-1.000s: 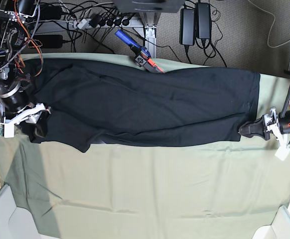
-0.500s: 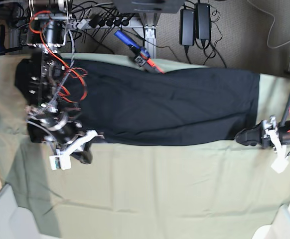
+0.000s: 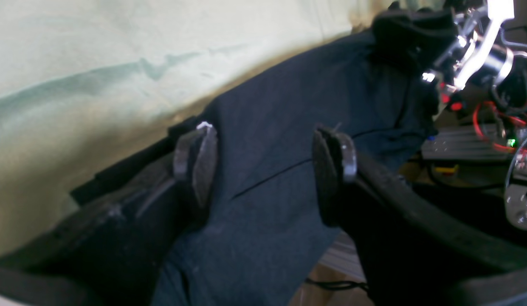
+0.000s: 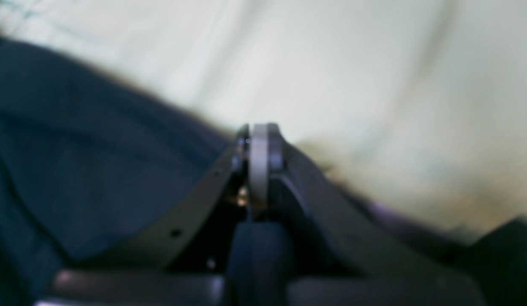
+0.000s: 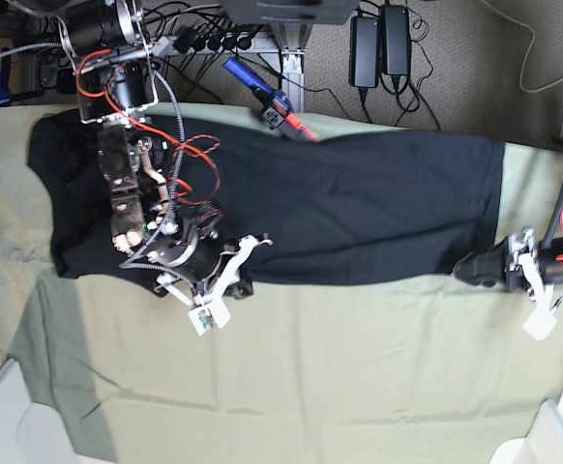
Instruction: Fold the T-shirt properly
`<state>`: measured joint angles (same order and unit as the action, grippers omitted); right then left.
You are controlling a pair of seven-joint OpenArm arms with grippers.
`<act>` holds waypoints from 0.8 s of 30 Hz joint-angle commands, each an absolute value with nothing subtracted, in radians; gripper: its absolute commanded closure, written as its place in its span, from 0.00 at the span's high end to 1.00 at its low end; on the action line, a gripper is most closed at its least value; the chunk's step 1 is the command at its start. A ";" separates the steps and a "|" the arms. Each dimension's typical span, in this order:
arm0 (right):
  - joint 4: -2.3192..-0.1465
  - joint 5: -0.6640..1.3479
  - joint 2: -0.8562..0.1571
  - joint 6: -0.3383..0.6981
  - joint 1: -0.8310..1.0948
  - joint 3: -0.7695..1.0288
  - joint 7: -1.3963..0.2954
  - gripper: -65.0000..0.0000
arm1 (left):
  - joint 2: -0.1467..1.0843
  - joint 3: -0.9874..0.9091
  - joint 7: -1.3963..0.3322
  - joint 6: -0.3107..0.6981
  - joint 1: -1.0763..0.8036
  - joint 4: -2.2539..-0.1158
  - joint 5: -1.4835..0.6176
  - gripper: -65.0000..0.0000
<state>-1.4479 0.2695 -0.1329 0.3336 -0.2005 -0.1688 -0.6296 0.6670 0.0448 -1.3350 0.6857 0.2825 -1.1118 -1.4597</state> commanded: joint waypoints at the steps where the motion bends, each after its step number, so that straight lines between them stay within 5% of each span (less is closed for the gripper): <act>1: -1.479 0.287 -0.135 0.400 -0.200 -0.166 -0.617 0.00 | 0.698 0.036 -1.312 0.698 0.301 -1.124 -1.484 0.60; 24: -1.731 0.334 -0.135 0.400 0.028 -0.166 -0.638 0.00 | 0.735 0.036 -1.069 0.698 0.235 -0.954 -1.188 0.60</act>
